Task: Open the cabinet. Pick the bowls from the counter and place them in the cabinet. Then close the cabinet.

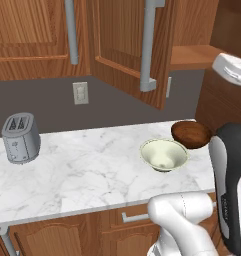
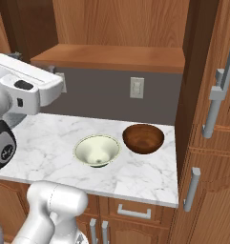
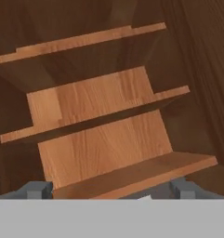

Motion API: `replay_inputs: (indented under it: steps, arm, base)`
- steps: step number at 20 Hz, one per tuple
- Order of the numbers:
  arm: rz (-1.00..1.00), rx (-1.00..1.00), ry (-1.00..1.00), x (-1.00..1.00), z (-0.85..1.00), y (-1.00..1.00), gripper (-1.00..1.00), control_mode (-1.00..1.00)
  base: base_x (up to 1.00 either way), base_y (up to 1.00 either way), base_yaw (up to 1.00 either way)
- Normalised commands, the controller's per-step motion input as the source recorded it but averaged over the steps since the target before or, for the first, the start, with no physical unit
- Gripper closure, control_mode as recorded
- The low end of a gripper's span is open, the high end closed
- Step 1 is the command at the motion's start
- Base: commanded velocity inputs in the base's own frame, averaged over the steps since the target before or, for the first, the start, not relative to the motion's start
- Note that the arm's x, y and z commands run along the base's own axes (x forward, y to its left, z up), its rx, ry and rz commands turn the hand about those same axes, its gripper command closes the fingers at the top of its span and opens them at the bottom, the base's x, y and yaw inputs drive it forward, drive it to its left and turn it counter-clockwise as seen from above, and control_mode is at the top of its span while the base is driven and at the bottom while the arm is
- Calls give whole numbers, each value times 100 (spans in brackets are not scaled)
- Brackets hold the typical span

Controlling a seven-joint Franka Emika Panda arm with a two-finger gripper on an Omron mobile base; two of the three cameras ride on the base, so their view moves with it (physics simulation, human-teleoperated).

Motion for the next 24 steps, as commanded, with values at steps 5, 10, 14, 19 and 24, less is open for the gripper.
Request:
replay_inputs:
  steps: [5, 10, 14, 19, 24]
  arm:
    - [8, 17, 7, 36, -30, -20, -100, -100]
    - [9, 14, 5, 39, -49, -4, -100, -100]
    - [7, 11, 1, 46, -37, 0, -100, -100]
    - [5, 13, 8, 53, -30, 9, -100, -100]
    - [5, 16, 17, 49, -20, 23, -100, -100]
  base:
    - [0, 0, 0]
    - [0, 0, 0]
    - [0, 0, 0]
    - [0, 0, 0]
    - [0, 0, 0]
